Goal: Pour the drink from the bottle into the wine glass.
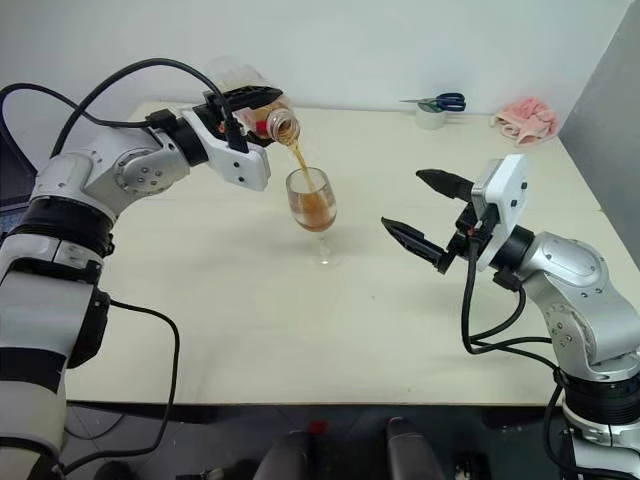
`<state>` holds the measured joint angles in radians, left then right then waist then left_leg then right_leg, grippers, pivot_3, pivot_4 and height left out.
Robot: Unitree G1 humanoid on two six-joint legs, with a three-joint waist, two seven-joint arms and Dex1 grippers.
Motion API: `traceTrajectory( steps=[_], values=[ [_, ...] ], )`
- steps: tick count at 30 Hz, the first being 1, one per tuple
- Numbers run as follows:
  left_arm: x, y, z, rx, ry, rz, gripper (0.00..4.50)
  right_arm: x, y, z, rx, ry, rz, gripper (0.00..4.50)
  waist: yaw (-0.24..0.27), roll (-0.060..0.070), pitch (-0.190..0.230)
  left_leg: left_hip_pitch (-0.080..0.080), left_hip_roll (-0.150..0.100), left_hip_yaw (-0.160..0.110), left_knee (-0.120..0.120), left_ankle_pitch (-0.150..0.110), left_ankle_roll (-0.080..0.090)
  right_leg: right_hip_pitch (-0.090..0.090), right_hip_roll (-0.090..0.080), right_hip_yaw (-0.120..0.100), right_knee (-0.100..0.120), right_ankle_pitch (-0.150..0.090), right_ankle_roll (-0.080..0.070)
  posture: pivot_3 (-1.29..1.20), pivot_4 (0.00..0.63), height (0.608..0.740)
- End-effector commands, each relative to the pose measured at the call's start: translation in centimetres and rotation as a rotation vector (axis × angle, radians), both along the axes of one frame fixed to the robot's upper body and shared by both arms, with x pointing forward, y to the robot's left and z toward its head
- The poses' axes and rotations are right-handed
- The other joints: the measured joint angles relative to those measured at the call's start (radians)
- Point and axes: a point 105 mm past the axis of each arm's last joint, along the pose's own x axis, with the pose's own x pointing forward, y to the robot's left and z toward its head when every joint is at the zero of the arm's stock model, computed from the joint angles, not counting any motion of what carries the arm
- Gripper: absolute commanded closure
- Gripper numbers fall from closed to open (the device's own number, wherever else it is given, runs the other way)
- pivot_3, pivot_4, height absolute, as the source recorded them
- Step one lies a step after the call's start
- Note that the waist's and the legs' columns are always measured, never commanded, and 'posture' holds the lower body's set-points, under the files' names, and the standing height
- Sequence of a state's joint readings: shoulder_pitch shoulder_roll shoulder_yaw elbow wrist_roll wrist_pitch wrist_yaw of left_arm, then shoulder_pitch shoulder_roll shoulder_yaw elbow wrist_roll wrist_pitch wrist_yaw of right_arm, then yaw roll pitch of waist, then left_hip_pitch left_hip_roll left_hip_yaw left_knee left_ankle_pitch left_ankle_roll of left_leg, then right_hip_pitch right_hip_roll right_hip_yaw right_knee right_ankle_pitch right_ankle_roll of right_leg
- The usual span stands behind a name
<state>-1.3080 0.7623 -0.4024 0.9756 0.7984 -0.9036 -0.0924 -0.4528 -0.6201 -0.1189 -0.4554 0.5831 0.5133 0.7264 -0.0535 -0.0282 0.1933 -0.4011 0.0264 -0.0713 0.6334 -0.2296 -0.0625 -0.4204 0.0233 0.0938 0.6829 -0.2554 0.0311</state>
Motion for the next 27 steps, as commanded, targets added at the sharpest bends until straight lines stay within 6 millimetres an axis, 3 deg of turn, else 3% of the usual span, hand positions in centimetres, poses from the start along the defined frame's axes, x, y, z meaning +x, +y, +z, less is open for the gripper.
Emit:
traceTrajectory(
  steps=[1, 15, 19, 27],
  values=[
    [-0.5, 0.3, 2.3, -0.009, -0.069, -0.004, 2.34, -0.3, 0.0, 0.7, -0.004, -0.044, 0.008, 0.0, 0.0, 0.0, 0.0, 0.0, 0.0, 0.0, 0.0, 0.0, 0.0, 0.0, 0.0, 0.0, 0.0, 0.0, 0.0, 0.0, 0.15, 0.74],
    [-0.3, 0.3, 2.5, -0.044, -0.06, -0.005, 2.34, -0.3, 0.0, 0.8, 0.003, -0.047, 0.006, 0.0, 0.0, 0.0, 0.0, 0.0, 0.0, 0.0, 0.0, 0.0, 0.0, 0.0, 0.0, 0.0, 0.0, 0.0, 0.0, 0.0, 0.15, 0.74],
    [0.2, 0.5, 2.6, -0.269, 0.069, -0.013, 2.34, -0.3, 0.1, 1.0, 0.006, -0.049, 0.009, 0.0, 0.001, 0.0, 0.0, 0.0, 0.0, 0.0, 0.001, 0.0, 0.0, 0.0, 0.0, -0.001, 0.001, 0.0, 0.0, 0.0, 0.15, 0.74],
    [0.1, 1.6, 2.4, -0.541, 0.255, -0.051, 2.34, -0.6, 0.9, 2.0, -0.001, -0.077, 0.061, 0.0, -0.007, 0.0, 0.0, 0.0, 0.0, 0.0, 0.003, 0.0, 0.0, 0.0, 0.0, 0.0, 0.006, 0.0, 0.0, 0.0, 0.15, 0.74]
  ],
)
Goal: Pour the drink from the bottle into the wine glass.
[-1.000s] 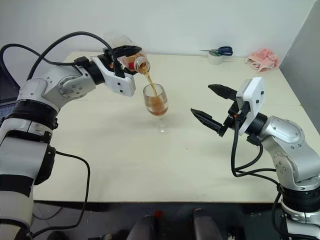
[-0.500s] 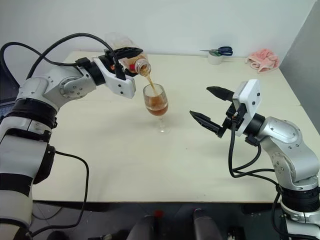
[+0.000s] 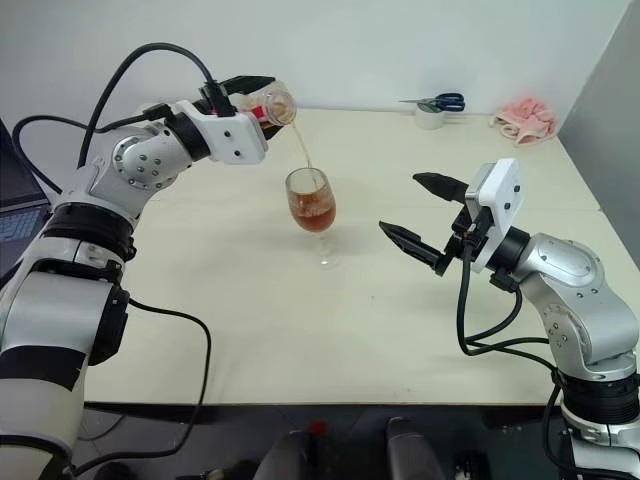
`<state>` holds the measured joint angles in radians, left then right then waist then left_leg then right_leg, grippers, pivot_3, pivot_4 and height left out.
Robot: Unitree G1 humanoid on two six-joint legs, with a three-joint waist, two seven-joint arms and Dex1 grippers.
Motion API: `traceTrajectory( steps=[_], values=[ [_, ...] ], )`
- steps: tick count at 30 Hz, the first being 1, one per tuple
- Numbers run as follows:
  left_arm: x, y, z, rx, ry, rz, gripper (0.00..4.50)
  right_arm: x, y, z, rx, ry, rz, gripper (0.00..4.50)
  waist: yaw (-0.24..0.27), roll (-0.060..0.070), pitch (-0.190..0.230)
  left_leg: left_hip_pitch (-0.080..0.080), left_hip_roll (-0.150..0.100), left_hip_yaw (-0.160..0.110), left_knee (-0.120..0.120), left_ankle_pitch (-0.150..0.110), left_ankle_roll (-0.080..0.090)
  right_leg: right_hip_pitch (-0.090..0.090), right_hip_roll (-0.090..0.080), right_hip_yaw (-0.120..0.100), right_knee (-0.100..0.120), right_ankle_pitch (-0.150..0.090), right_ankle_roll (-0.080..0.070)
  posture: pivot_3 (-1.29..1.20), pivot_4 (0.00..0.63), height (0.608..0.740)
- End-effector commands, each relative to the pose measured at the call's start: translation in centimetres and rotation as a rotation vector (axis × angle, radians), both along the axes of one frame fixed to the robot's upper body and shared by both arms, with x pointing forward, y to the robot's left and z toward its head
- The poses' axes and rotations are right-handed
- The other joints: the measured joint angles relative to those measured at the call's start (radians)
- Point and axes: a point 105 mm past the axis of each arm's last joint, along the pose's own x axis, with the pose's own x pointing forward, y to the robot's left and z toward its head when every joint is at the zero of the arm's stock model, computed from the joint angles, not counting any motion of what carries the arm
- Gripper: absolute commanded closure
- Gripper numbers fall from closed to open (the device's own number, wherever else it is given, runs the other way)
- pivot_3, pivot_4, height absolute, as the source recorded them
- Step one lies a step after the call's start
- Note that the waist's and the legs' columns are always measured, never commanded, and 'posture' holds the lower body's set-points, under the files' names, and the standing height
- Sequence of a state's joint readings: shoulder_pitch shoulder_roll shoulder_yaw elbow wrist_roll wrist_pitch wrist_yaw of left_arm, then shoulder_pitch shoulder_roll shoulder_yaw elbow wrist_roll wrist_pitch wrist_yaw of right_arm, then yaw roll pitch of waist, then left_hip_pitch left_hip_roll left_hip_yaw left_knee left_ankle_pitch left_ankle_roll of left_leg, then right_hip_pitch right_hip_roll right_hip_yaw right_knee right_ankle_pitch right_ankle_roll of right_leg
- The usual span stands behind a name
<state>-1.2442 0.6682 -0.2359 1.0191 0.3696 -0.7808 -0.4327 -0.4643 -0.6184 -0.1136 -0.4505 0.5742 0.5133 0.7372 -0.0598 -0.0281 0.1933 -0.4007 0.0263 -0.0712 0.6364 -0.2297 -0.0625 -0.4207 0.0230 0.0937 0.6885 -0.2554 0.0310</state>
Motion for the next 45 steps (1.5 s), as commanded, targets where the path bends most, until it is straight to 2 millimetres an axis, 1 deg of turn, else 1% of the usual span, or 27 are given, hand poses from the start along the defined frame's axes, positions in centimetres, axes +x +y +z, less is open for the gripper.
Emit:
traceTrajectory(
  steps=[1, 3, 6, 8, 10, 11, 13, 15, 19, 22, 25, 30, 32, 33, 36, 37, 38, 41, 45],
  values=[
    [-0.6, 1.3, 2.4, -0.207, 0.011, -0.014, 2.34, -0.6, 0.9, 2.2, 0.004, -0.081, 0.065, 0.0, -0.003, 0.0, 0.0, 0.0, 0.0, 0.0, 0.001, 0.0, 0.0, 0.0, 0.0, 0.0, 0.001, 0.0, 0.0, 0.0, 0.15, 0.74],
    [-0.4, 3.0, 2.5, -0.383, 0.069, 0.012, 2.34, -0.2, 1.5, 3.2, 0.0, -0.088, 0.073, 0.0, -0.005, 0.0, 0.0, 0.0, 0.001, -0.001, 0.003, 0.0, 0.0, 0.0, 0.001, 0.0, 0.003, 0.0, 0.0, 0.0, 0.15, 0.74],
    [0.0, 6.5, 1.8, -0.679, 0.164, 0.082, 2.34, 1.1, 2.9, 4.6, -0.024, -0.079, 0.055, 0.0, -0.014, 0.0, 0.0, 0.0, 0.001, -0.001, 0.005, 0.0, 0.0, 0.0, 0.001, 0.0, 0.005, 0.0, 0.0, 0.0, 0.15, 0.74],
    [0.3, 8.7, 0.4, -0.858, 0.232, 0.147, 2.34, 1.9, 4.3, 5.3, -0.049, -0.052, 0.054, 0.0, -0.019, 0.0, 0.0, 0.0, 0.001, -0.002, 0.006, 0.0, 0.0, 0.0, 0.001, -0.001, 0.006, 0.0, 0.0, 0.0, 0.15, 0.74],
    [0.4, 10.3, -1.5, -0.996, 0.295, 0.209, 2.34, 1.9, 6.2, 5.8, -0.063, -0.042, 0.095, 0.0, -0.022, 0.0, 0.0, 0.0, 0.001, -0.003, 0.006, 0.0, 0.0, -0.001, 0.001, -0.002, 0.007, -0.001, -0.001, 0.0, 0.15, 0.74],
    [0.4, 10.8, -2.4, -1.051, 0.323, 0.231, 2.34, 1.8, 7.1, 6.0, -0.062, -0.032, 0.122, 0.0, -0.022, 0.0, 0.0, 0.0, 0.001, -0.004, 0.006, 0.0, 0.0, -0.001, 0.001, -0.003, 0.007, -0.001, -0.001, 0.0, 0.15, 0.74],
    [0.2, 11.9, -3.9, -1.177, 0.353, 0.261, 2.34, 2.1, 8.7, 5.5, -0.101, 0.0, 0.137, 0.0, -0.022, 0.0, 0.0, -0.001, 0.001, -0.005, 0.007, 0.0, 0.0, -0.001, 0.001, -0.004, 0.007, -0.001, -0.001, 0.0, 0.15, 0.74],
    [0.0, 12.5, -5.1, -1.256, 0.37, 0.282, 2.34, 2.7, 9.8, 4.8, -0.14, 0.04, 0.125, 0.0, -0.021, 0.0, 0.0, -0.002, 0.001, -0.006, 0.008, 0.0, 0.0, -0.001, 0.0, -0.005, 0.007, -0.001, -0.001, 0.0, 0.15, 0.74],
    [-0.3, 12.6, -6.6, -1.271, 0.392, 0.319, 2.34, 3.4, 10.7, 4.7, -0.143, 0.097, 0.109, 0.0, -0.01, 0.0, 0.0, -0.004, 0.0, -0.008, 0.009, 0.0, 0.0, -0.001, -0.001, -0.008, 0.007, -0.001, -0.001, 0.0, 0.15, 0.74],
    [-0.5, 12.5, -7.8, -1.279, 0.409, 0.324, 2.34, 3.2, 11.3, 4.7, -0.145, 0.098, 0.135, 0.0, 0.0, 0.0, 0.0, -0.004, 0.0, -0.008, 0.009, 0.0, 0.0, -0.001, -0.002, -0.008, 0.006, -0.001, -0.001, 0.0, 0.15, 0.74],
    [-0.5, 12.9, -9.1, -1.289, 0.432, 0.368, 2.34, 3.1, 11.7, 4.8, -0.147, 0.093, 0.15, 0.0, 0.002, 0.0, -0.001, -0.004, 0.0, -0.008, 0.009, 0.0, 0.0, -0.001, -0.002, -0.008, 0.006, -0.001, -0.001, 0.0, 0.15, 0.74],
    [-0.6, 13.4, -10.0, -1.231, 0.437, 0.431, 2.34, 3.1, 11.7, 4.9, -0.15, 0.083, 0.156, 0.0, 0.002, 0.0, -0.001, -0.004, 0.0, -0.008, 0.008, 0.0, 0.0, -0.001, -0.002, -0.008, 0.006, -0.001, -0.001, 0.0, 0.15, 0.74],
    [-0.6, 13.5, -10.1, -1.226, 0.433, 0.441, 1.62, 3.2, 11.7, 5.0, -0.143, 0.075, 0.155, 0.0, 0.002, 0.0, -0.001, -0.004, 0.0, -0.008, 0.008, 0.0, 0.0, -0.001, -0.002, -0.008, 0.006, -0.001, -0.001, 0.0, 0.15, 0.74],
    [-0.6, 13.6, -10.1, -1.226, 0.433, 0.442, 1.39, 3.2, 11.8, 5.1, -0.139, 0.07, 0.156, 0.0, 0.002, 0.0, -0.001, -0.004, 0.0, -0.008, 0.008, 0.0, 0.0, -0.001, -0.002, -0.008, 0.006, -0.001, -0.001, 0.0, 0.15, 0.74],
    [-0.7, 13.4, -10.0, -1.22, 0.435, 0.44, 0.4, 3.2, 11.9, 5.2, -0.129, 0.069, 0.165, 0.0, 0.002, 0.0, -0.001, -0.004, 0.0, -0.008, 0.008, 0.0, 0.0, -0.001, -0.002, -0.008, 0.006, -0.001, -0.001, 0.0, 0.15, 0.74],
    [-0.7, 13.4, -9.9, -1.215, 0.434, 0.438, 0.2, 3.2, 11.9, 5.1, -0.129, 0.07, 0.165, 0.0, 0.002, 0.0, -0.001, -0.004, 0.0, -0.008, 0.008, 0.0, 0.0, -0.001, -0.002, -0.008, 0.006, -0.001, -0.001, 0.0, 0.15, 0.74],
    [-0.8, 13.3, -9.8, -1.211, 0.433, 0.437, 0.06, 3.3, 11.8, 5.1, -0.13, 0.069, 0.163, 0.0, 0.002, 0.0, -0.001, -0.004, 0.0, -0.008, 0.008, 0.0, 0.0, -0.001, -0.002, -0.008, 0.006, -0.001, -0.001, 0.0, 0.15, 0.74],
    [-1.2, 13.3, -9.7, -1.191, 0.439, 0.431, 0.06, 3.4, 11.6, 5.0, -0.13, 0.066, 0.159, 0.0, 0.002, 0.0, -0.001, -0.004, 0.0, -0.008, 0.008, 0.0, 0.0, -0.001, -0.002, -0.008, 0.006, -0.001, -0.001, 0.0, 0.15, 0.74],
    [-2.3, 13.4, -9.5, -1.16, 0.443, 0.428, 0.06, 3.5, 11.2, 5.2, -0.129, 0.053, 0.156, 0.0, 0.001, 0.0, -0.001, -0.004, 0.0, -0.008, 0.008, 0.0, 0.0, -0.001, -0.002, -0.008, 0.006, -0.001, -0.001, 0.0, 0.15, 0.74]
  ],
)
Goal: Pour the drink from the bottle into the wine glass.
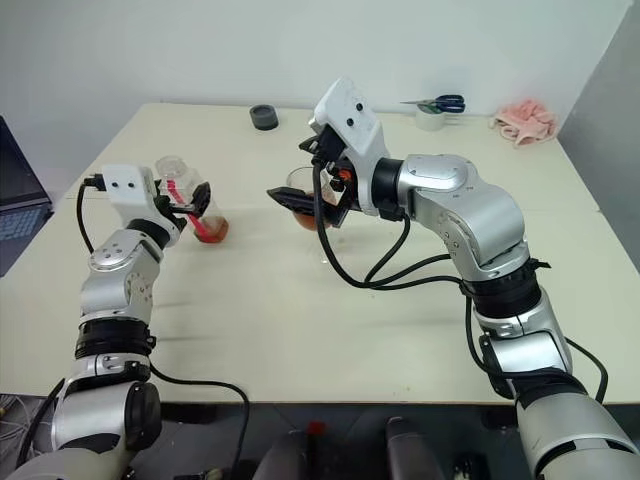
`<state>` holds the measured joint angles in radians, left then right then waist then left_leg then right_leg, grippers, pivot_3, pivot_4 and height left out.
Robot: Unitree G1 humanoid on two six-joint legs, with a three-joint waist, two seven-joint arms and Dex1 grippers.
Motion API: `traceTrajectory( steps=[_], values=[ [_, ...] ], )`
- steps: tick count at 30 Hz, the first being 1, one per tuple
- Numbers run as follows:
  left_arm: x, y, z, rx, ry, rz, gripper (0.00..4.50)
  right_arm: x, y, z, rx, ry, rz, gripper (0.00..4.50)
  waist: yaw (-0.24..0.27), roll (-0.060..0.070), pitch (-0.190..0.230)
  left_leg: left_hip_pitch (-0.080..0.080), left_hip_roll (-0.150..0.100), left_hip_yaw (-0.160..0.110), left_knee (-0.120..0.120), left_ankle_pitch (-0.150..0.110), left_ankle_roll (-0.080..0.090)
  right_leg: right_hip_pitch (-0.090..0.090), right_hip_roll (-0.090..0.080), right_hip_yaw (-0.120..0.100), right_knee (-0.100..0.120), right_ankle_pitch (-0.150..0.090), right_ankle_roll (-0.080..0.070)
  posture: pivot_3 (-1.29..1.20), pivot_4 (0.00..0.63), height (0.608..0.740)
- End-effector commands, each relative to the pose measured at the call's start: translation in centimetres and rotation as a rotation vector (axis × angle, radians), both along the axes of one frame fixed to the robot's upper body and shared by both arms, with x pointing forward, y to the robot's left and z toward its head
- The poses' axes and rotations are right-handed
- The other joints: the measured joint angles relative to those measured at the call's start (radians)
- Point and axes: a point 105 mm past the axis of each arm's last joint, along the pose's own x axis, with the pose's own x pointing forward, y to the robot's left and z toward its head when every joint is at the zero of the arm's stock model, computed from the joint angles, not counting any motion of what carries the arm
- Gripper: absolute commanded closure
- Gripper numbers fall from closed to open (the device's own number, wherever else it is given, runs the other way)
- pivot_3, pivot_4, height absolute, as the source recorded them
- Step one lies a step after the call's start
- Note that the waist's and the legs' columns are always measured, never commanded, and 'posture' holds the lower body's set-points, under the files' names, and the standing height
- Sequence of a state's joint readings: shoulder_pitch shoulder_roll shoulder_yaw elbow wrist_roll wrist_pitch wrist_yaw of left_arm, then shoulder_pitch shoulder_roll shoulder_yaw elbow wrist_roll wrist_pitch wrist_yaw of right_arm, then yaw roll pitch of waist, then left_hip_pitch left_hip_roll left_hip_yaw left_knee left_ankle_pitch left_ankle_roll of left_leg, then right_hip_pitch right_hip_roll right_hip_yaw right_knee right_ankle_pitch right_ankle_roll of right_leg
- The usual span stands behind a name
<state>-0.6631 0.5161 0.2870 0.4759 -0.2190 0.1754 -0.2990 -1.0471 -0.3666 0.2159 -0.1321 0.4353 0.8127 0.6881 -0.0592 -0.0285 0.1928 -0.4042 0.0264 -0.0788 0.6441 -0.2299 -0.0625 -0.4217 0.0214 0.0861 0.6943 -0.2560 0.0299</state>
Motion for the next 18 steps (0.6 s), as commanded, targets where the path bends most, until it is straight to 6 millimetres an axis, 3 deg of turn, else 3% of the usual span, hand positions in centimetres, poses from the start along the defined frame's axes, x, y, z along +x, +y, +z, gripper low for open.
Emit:
traceTrajectory(
  steps=[1, 6, 10, 12, 16, 18],
  values=[
    [-1.1, 0.1, 2.2, 0.047, -0.053, -0.013, 0.06, -0.3, -0.5, 1.7, 0.029, -0.071, 0.003, 0.0, 0.0, 0.0, 0.0, 0.0, 0.0, 0.0, 0.0, 0.0, 0.0, 0.0, 0.0, 0.0, 0.0, 0.0, 0.0, 0.0, 0.15, 0.74],
    [-3.0, -0.1, 3.7, 0.059, -0.07, -0.018, 0.06, 0.5, -1.7, 1.6, 0.027, -0.075, -0.037, 0.0, 0.001, 0.0, 0.0, 0.0, 0.0, 0.0, 0.0, 0.0, 0.0, 0.0, 0.0, 0.0, -0.001, 0.0, 0.0, 0.0, 0.15, 0.74],
    [-5.9, -0.9, 6.5, 0.121, -0.089, -0.113, 0.06, 2.0, -5.3, 1.4, 0.04, -0.058, -0.127, 0.0, 0.001, 0.0, 0.0, 0.0, 0.0, 0.0, 0.0, 0.0, 0.0, 0.0, 0.0, 0.0, -0.002, 0.0, 0.0, 0.0, 0.15, 0.74],
    [-7.0, -1.8, 7.8, 0.129, -0.103, -0.208, 0.06, 1.6, -6.7, 1.5, 0.084, -0.033, -0.097, 0.0, 0.002, 0.0, 0.0, -0.001, 0.0, 0.0, -0.001, 0.0, 0.0, 0.001, 0.0, 0.0, -0.004, 0.0, 0.0, 0.0, 0.15, 0.74],
    [-9.2, -5.5, 8.8, 0.179, -0.1, -0.51, 0.06, 1.4, -10.1, -0.9, 0.079, 0.052, -0.08, 0.0, 0.004, 0.0, 0.0, 0.0, 0.0, 0.0, -0.001, 0.0, 0.0, 0.002, 0.0, 0.0, -0.006, 0.0, 0.0, 0.0, 0.15, 0.74],
    [-9.9, -6.3, 8.9, 0.163, -0.086, -0.603, 0.06, 1.0, -11.4, -1.7, 0.048, 0.044, -0.073, 0.0, 0.003, 0.0, 0.0, 0.001, 0.0, 0.001, -0.002, 0.0, 0.0, 0.003, 0.0, 0.0, -0.008, 0.0, 0.0, 0.0, 0.15, 0.74]
  ],
)
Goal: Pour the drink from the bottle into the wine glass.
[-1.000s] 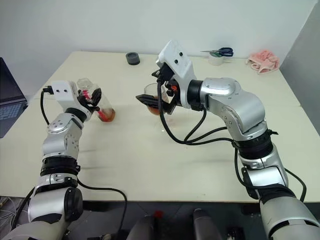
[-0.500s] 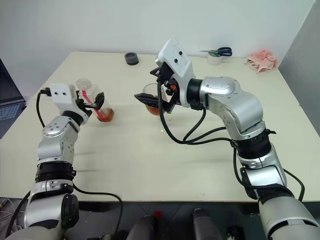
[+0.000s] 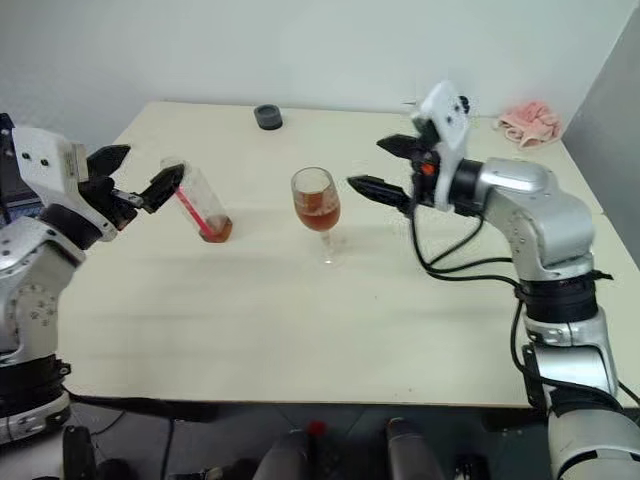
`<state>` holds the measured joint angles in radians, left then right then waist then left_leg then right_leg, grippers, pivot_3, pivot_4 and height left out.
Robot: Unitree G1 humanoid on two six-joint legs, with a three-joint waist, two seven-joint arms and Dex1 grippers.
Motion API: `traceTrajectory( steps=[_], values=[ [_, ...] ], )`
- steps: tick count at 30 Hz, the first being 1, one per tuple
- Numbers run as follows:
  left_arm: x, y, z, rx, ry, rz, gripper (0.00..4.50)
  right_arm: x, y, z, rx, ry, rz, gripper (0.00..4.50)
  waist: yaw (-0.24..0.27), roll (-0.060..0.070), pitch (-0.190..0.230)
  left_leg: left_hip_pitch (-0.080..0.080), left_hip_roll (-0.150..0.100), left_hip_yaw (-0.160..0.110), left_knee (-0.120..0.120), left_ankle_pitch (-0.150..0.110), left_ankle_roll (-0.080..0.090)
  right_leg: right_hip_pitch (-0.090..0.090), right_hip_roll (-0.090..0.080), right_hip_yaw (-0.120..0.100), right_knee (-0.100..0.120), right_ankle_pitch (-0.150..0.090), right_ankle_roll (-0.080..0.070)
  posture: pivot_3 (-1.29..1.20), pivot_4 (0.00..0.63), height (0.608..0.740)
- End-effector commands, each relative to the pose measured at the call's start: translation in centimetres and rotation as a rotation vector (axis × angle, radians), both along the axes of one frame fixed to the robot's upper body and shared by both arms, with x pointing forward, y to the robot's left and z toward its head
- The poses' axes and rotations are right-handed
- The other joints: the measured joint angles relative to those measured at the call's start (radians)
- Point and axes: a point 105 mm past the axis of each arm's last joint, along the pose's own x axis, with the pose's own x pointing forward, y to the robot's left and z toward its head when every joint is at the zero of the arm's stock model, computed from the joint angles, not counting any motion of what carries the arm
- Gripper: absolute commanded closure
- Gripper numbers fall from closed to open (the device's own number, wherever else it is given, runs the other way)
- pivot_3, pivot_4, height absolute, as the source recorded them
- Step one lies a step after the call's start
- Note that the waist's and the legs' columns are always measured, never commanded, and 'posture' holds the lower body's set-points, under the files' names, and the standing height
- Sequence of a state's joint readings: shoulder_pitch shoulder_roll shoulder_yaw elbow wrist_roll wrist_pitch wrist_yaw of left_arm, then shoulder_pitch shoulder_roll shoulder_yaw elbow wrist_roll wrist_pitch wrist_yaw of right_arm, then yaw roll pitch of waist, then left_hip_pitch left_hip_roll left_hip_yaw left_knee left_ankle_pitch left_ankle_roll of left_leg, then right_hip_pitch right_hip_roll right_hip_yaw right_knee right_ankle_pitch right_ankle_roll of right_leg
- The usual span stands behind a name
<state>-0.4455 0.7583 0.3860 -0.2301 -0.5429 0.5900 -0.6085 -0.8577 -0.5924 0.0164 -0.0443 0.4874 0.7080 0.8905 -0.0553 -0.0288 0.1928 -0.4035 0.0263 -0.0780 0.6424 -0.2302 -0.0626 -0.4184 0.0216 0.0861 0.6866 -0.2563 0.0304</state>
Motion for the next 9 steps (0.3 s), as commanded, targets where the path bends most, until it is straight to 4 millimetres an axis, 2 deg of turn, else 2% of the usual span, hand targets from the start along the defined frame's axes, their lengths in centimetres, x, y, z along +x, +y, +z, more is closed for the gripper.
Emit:
traceTrajectory(
  steps=[1, 5, 9],
  values=[
    [-1.6, -1.8, 0.8, 0.018, 0.013, -0.176, 0.06, -1.1, -1.9, 0.6, -0.001, -0.054, 0.031, 0.0, -0.002, 0.0, 0.0, 0.0, 0.0, 0.0, 0.0, 0.0, 0.0, 0.0, 0.0, 0.0, 0.0, 0.0, 0.0, 0.0, 0.15, 0.74],
    [-2.3, -1.7, 0.8, 0.038, 0.049, -0.251, 0.06, -2.4, -3.3, 1.8, 0.021, -0.096, 0.061, 0.0, -0.011, 0.001, 0.001, 0.0, 0.002, 0.002, -0.001, 0.0, 0.0, -0.002, 0.003, 0.002, -0.001, 0.0, 0.001, 0.0, 0.15, 0.74],
    [-2.7, -1.4, 0.6, 0.053, 0.077, -0.289, 0.06, -3.0, -3.8, 1.9, 0.014, -0.107, 0.073, 0.0, -0.012, 0.001, 0.001, 0.001, 0.003, 0.002, -0.002, 0.0, 0.0, -0.001, 0.004, 0.003, -0.001, -0.003, 0.004, 0.0, 0.15, 0.74]
  ],
)
